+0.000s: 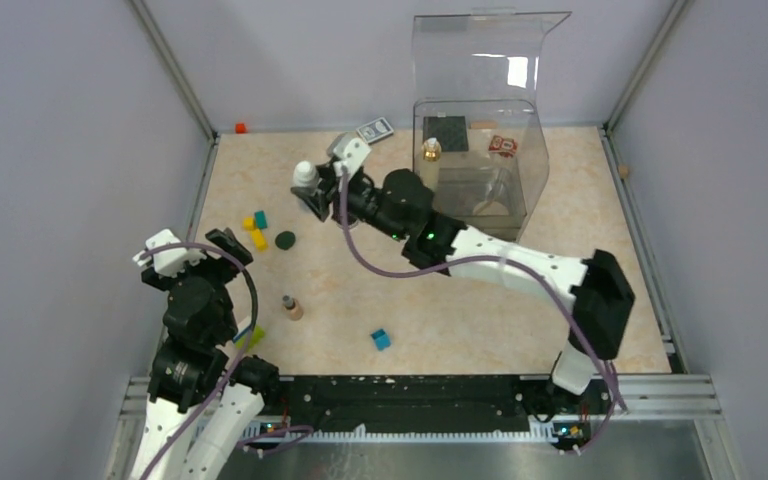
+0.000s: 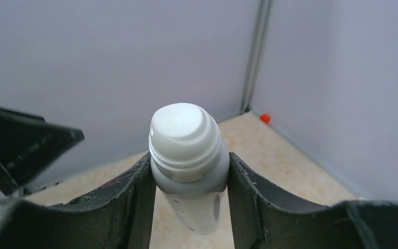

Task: Organize the makeup
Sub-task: Pick up the makeup from the center of the board, then place the makeup in the storage box, then pick up the makeup from the center of the board.

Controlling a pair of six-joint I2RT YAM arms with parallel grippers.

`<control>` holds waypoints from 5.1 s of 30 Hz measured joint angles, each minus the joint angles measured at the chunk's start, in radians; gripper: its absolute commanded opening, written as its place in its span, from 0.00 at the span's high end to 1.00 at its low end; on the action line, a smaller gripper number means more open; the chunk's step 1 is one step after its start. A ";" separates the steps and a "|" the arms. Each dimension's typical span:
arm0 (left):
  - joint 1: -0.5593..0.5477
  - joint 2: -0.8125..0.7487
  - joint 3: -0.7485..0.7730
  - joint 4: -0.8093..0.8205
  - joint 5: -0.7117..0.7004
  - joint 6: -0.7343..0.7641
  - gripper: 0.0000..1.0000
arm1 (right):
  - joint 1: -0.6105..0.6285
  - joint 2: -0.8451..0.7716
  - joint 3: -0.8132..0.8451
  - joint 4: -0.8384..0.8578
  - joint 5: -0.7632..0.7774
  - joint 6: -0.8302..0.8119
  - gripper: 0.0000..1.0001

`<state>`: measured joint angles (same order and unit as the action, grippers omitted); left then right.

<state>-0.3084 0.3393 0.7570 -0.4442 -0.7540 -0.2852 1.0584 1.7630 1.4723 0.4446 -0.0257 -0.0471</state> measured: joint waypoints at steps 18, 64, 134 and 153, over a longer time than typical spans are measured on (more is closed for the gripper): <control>0.000 0.014 0.000 0.003 0.006 0.000 0.01 | -0.160 -0.519 -0.014 -0.332 0.460 -0.140 1.00; 0.000 0.039 0.000 0.008 0.032 0.000 0.01 | -0.584 -0.158 -0.353 -0.089 0.292 0.203 0.58; 0.008 0.115 0.000 0.015 0.058 0.004 0.01 | 0.109 0.036 -0.548 0.100 -0.198 0.096 0.31; 0.013 0.115 0.000 0.016 0.063 0.005 0.01 | 0.143 0.392 -0.385 0.422 -0.121 0.028 0.30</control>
<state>-0.2958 0.4541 0.7570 -0.4282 -0.6907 -0.2806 1.2015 2.1548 1.0874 0.8669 -0.1471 -0.0189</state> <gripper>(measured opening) 0.989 0.698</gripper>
